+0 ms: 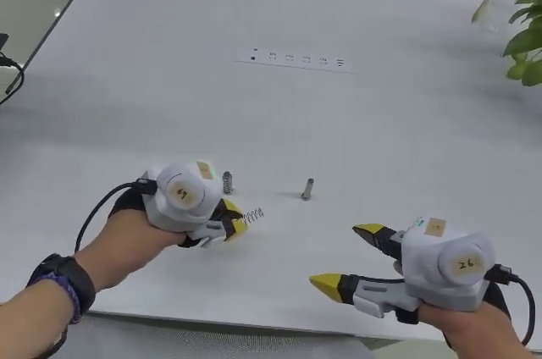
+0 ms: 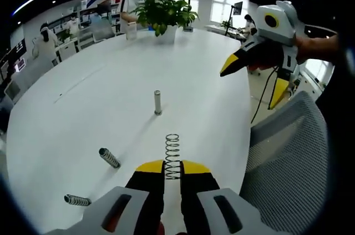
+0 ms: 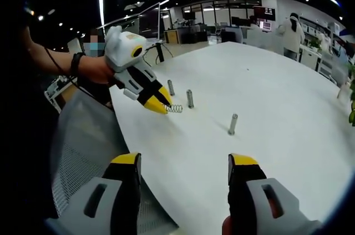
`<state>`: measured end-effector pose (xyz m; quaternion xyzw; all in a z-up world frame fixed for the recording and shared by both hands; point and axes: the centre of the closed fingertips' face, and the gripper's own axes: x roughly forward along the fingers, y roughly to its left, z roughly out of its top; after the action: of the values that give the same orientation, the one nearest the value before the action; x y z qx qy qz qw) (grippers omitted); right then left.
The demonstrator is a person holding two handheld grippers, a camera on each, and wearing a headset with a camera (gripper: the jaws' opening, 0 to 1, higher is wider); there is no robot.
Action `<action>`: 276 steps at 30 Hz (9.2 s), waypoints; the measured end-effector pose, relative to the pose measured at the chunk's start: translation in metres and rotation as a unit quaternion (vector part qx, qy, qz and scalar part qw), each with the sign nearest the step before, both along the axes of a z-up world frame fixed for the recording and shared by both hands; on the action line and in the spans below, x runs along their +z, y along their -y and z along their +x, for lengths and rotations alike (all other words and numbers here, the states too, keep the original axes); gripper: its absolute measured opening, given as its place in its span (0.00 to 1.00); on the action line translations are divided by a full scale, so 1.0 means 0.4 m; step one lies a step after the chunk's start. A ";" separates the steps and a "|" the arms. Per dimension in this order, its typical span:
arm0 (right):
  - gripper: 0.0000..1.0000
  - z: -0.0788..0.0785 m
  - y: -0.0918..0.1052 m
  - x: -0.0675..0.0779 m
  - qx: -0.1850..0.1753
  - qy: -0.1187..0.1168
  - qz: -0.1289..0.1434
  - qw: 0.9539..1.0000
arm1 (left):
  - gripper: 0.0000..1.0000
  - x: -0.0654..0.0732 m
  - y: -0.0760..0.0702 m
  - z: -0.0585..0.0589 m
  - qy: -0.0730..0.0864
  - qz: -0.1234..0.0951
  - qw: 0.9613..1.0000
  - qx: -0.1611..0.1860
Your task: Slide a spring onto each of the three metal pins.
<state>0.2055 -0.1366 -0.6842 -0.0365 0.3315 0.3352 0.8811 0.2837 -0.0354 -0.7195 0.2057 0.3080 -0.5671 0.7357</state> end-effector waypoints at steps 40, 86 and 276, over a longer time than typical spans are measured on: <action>0.53 0.050 -0.110 0.045 0.076 0.021 0.031 0.996 | 0.02 0.171 -0.071 -0.039 0.061 -0.029 0.998 0.014; 0.09 0.006 -0.273 0.088 0.221 -0.001 0.099 0.970 | 0.02 0.142 0.000 -0.182 0.095 0.008 0.989 -0.109; 0.09 0.330 0.033 -0.091 0.337 -0.055 -0.273 0.900 | 0.56 0.198 -0.411 0.014 0.050 -0.073 0.959 0.271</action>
<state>0.3374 -0.1499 -0.7207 -0.3662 0.4259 0.5100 0.6515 0.2894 0.1291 -0.6402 0.0885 0.2729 -0.3564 0.8892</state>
